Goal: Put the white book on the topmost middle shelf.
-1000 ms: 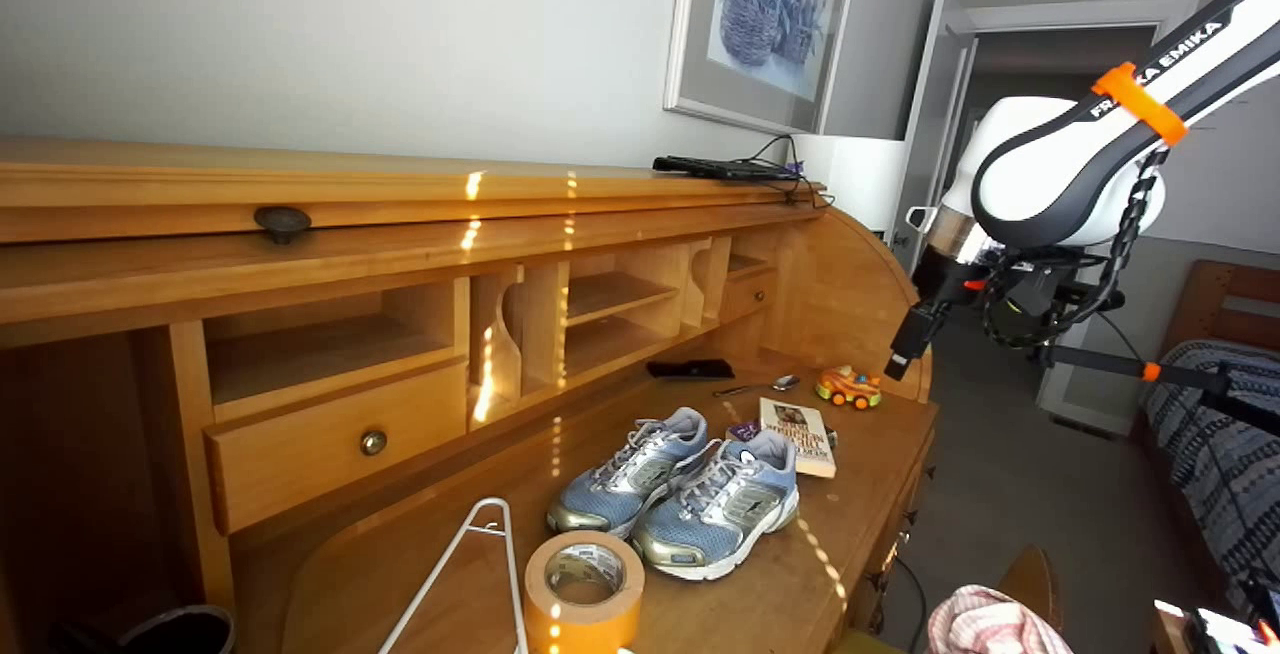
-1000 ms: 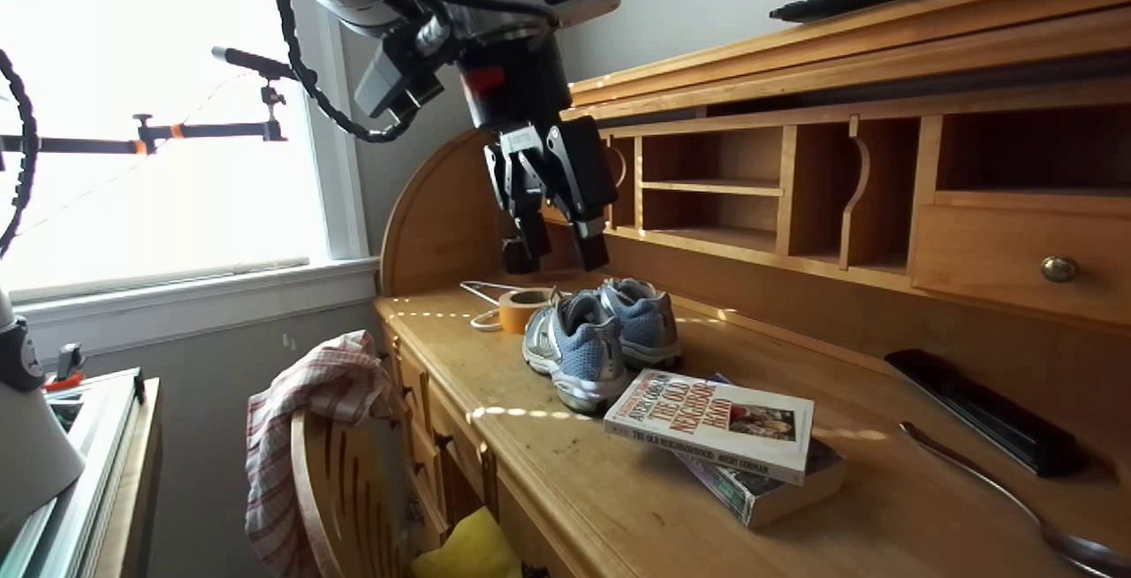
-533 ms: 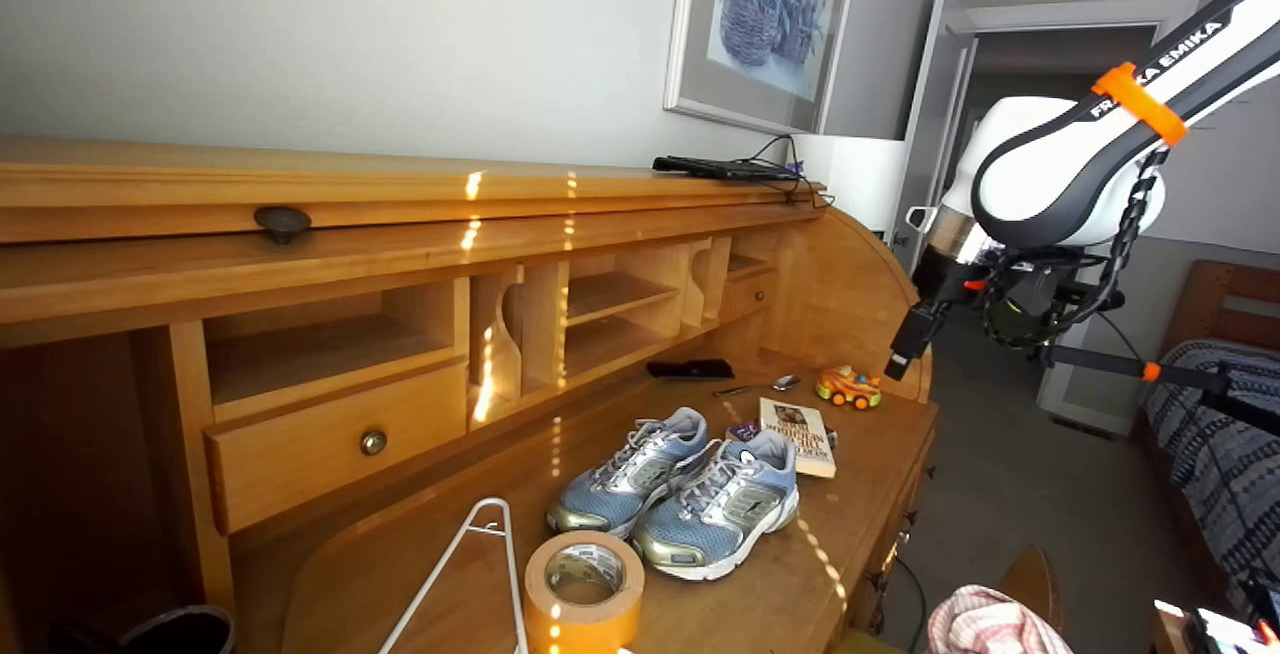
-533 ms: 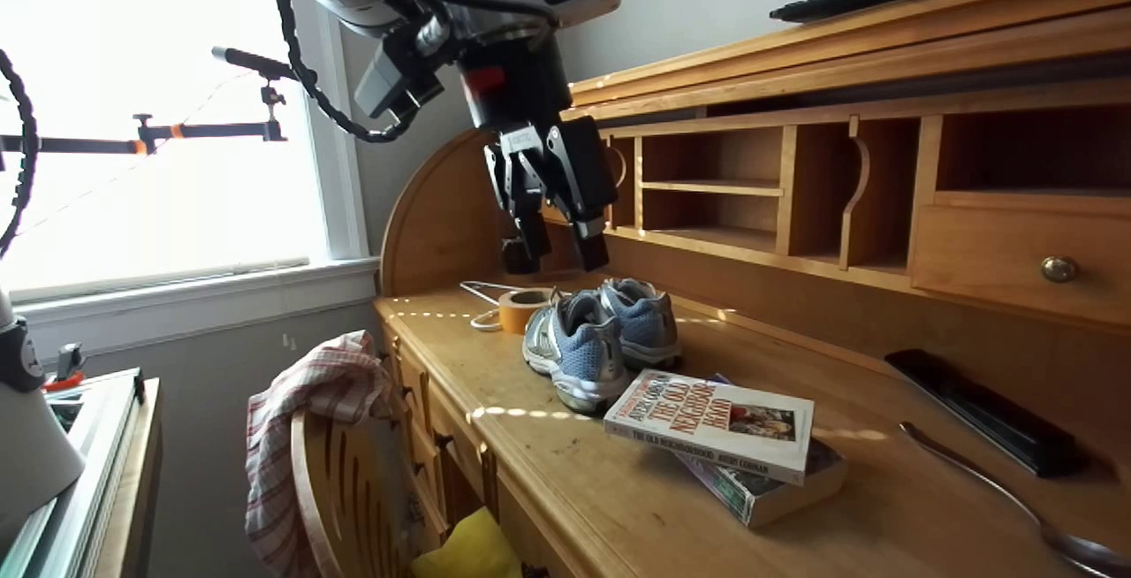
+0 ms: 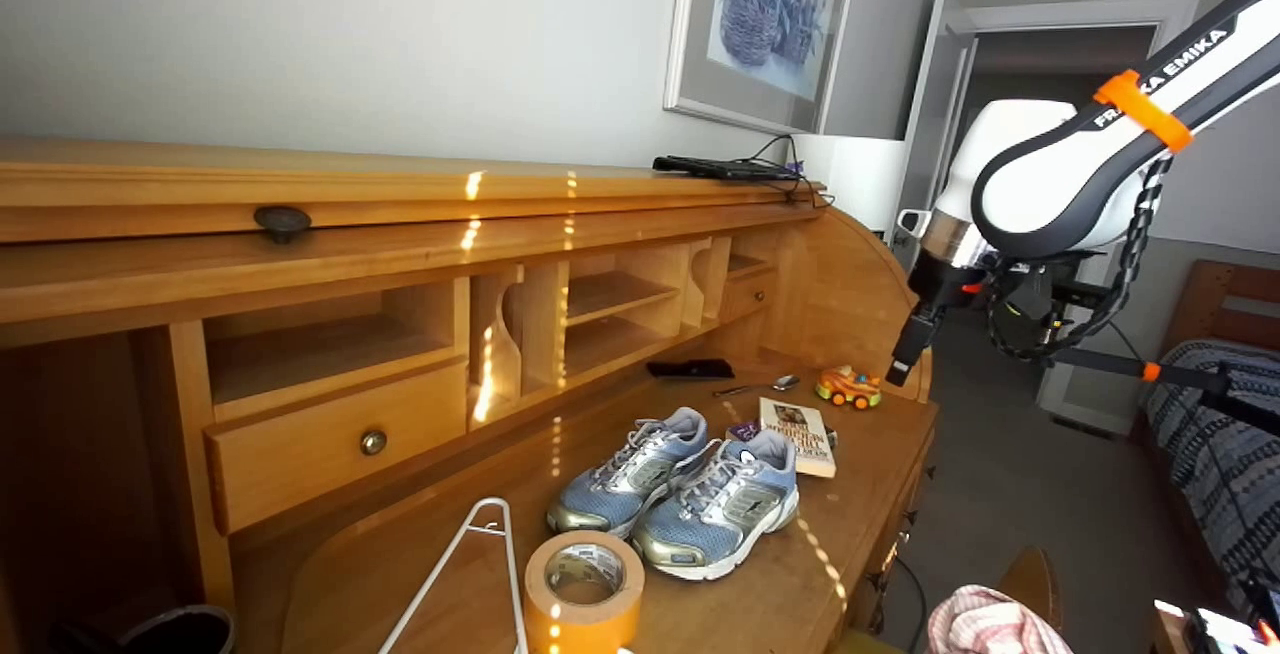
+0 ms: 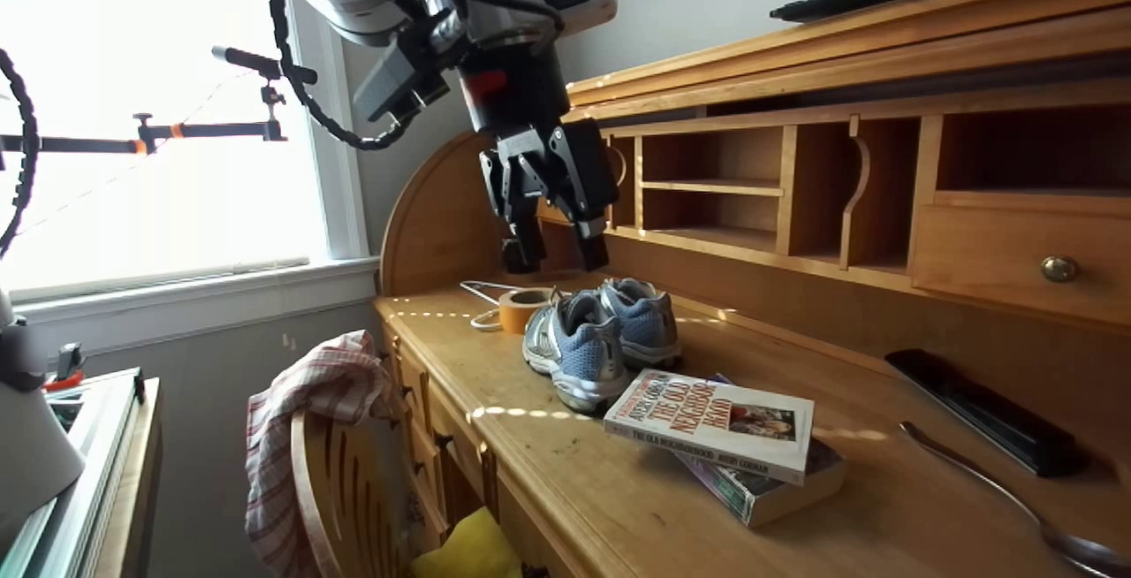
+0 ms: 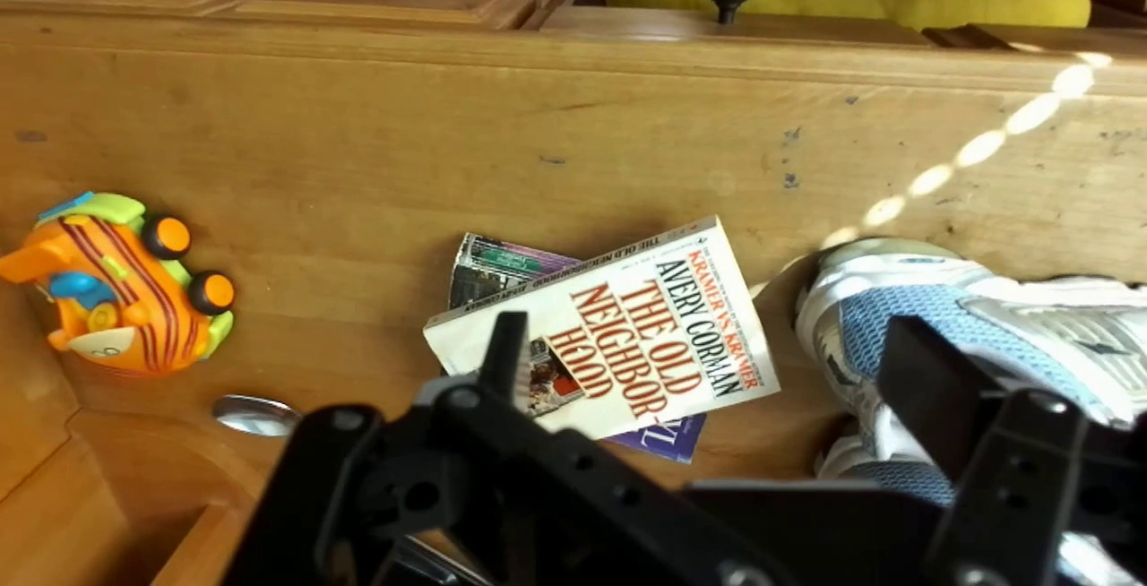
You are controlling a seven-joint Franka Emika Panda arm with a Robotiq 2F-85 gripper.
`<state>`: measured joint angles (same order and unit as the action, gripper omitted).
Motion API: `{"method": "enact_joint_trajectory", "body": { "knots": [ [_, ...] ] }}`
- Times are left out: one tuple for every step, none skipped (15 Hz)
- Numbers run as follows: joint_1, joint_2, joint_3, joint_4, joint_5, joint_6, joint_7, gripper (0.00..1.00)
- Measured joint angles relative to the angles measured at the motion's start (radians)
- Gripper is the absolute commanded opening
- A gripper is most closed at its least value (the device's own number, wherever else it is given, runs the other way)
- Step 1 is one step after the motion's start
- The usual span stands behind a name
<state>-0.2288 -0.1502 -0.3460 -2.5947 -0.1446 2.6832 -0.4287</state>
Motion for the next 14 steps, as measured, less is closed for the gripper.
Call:
{"method": "enact_joint_trajectory", "body": {
  "knots": [
    [-0.006, 0.008, 0.012, -0.003, -0.042, 0.001, 0.011, 1.00],
    [-0.013, 0.019, 0.024, -0.007, -0.091, 0.003, 0.026, 1.00],
    [-0.019, 0.032, 0.034, -0.011, -0.139, 0.011, 0.040, 1.00],
    [-0.023, 0.047, 0.043, -0.016, -0.184, 0.029, 0.056, 1.00],
    [-0.028, 0.063, 0.050, -0.021, -0.231, 0.051, 0.075, 1.00],
    [-0.033, 0.079, 0.058, -0.025, -0.295, 0.079, 0.108, 1.00],
    [-0.038, 0.094, 0.064, -0.028, -0.362, 0.111, 0.149, 1.00],
    [-0.041, 0.109, 0.069, -0.028, -0.432, 0.143, 0.194, 1.00],
    [-0.043, 0.123, 0.073, -0.028, -0.502, 0.171, 0.241, 1.00],
    [-0.044, 0.136, 0.074, -0.023, -0.577, 0.191, 0.293, 1.00],
    [-0.045, 0.148, 0.074, -0.016, -0.653, 0.206, 0.346, 1.00],
    [-0.045, 0.158, 0.073, -0.010, -0.714, 0.217, 0.392, 1.00],
    [-0.045, 0.169, 0.072, -0.004, -0.764, 0.225, 0.429, 1.00],
    [-0.045, 0.180, 0.071, 0.001, -0.812, 0.232, 0.464, 1.00]
  ]
}}
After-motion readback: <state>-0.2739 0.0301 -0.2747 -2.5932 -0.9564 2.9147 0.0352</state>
